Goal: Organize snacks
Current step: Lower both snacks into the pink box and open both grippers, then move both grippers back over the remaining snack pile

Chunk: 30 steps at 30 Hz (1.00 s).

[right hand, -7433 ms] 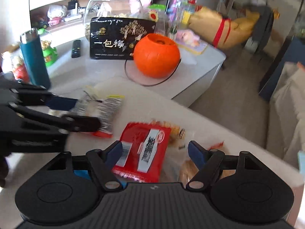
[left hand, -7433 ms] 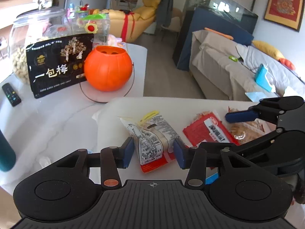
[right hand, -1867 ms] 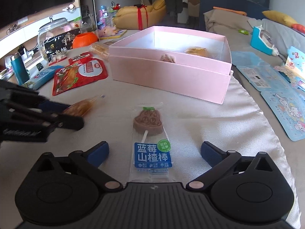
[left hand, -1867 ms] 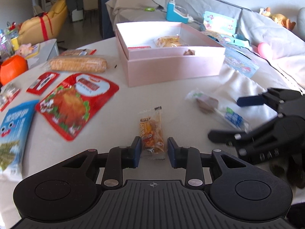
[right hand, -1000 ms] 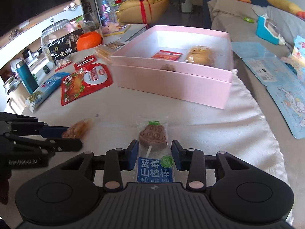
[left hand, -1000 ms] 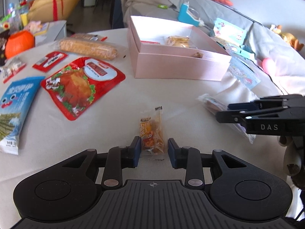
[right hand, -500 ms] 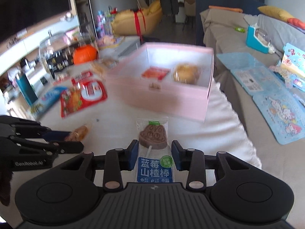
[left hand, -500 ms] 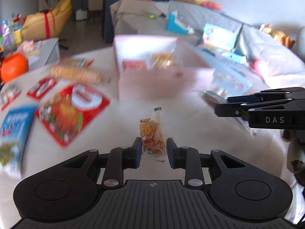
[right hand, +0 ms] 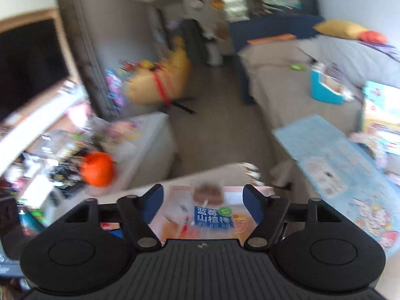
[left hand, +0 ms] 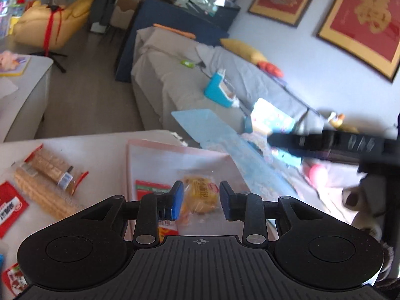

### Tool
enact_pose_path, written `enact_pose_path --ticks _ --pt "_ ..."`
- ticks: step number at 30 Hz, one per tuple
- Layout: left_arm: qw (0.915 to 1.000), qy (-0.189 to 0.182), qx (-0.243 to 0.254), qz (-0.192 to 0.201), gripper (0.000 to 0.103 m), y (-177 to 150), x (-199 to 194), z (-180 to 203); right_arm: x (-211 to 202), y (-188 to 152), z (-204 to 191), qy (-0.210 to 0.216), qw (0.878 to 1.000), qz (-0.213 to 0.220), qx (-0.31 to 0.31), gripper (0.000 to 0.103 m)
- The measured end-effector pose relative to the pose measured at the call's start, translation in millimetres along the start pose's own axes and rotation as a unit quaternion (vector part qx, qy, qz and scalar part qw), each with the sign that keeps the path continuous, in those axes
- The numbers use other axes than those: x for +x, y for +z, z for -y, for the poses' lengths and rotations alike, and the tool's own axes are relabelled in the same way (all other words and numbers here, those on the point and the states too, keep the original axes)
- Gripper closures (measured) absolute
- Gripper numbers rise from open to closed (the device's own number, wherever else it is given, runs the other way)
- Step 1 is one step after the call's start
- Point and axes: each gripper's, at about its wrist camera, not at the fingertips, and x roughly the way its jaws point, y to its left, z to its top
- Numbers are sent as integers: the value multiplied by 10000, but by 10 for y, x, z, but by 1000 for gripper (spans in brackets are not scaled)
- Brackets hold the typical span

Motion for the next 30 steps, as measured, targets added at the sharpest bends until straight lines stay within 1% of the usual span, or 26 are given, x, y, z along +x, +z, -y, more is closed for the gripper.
enact_pose_path --ticks 1,2,3,4,6,8,11,14,15,16,18,19,21,23,25,27,30 --pt "9999 -66 -67 50 68 -27 -50 -64 53 -43 14 -121 9999 -56 -54 33" --pt "9999 -54 -111 72 68 -38 -115 -149 74 -109 39 -132 9998 -91 -93 33" --pt "9999 75 -103 105 68 -55 -190 -220 82 -188 70 -100 9998 -126 -126 33" --pt "9994 291 -54 162 68 -69 -282 -304 99 -264 96 -105 9997 -181 -155 33" --pt "9954 894 75 330 68 -85 -468 -502 142 -401 131 -192 9991 -300 -227 33" --pt "9877 1491 -3 475 68 -105 -663 -765 188 -506 102 -183 9984 -404 -339 33" --pt "9741 2163 -397 532 68 -94 -878 -1244 281 -608 -57 46 9970 -605 -481 33" --pt "9570 2793 -472 628 68 -12 -1025 -1645 414 -664 -410 345 9933 -742 -811 33" --pt "9521 2941 -542 646 68 17 -1064 -1789 447 -687 -546 450 9915 -769 -945 33" --pt "9491 3008 -700 623 68 53 -1133 -1930 485 -705 -683 558 9894 -801 -1073 33" --pt "9442 3006 -1229 556 68 99 -1176 -2212 565 -732 -940 786 9849 -919 -1243 33" --pt "9439 2931 -1437 505 68 107 -1169 -2333 621 -740 -1050 882 9829 -997 -1272 33" --pt "9426 2888 -1632 394 68 99 -1152 -2508 733 -754 -1250 1047 9787 -1152 -1337 33" --pt "9407 2947 -1652 310 68 88 -1096 -2625 826 -775 -1448 1134 9751 -1281 -1413 33" --pt "9424 2905 -1624 327 68 100 -1002 -2666 969 -800 -1641 1219 9710 -1430 -1475 33" --pt "9470 2838 -1464 338 67 64 -929 -2684 1126 -828 -1788 1345 9668 -1650 -1415 33" --pt "9562 2714 -1074 221 66 71 -699 -2633 1443 -866 -2016 1464 9618 -2016 -1139 33"
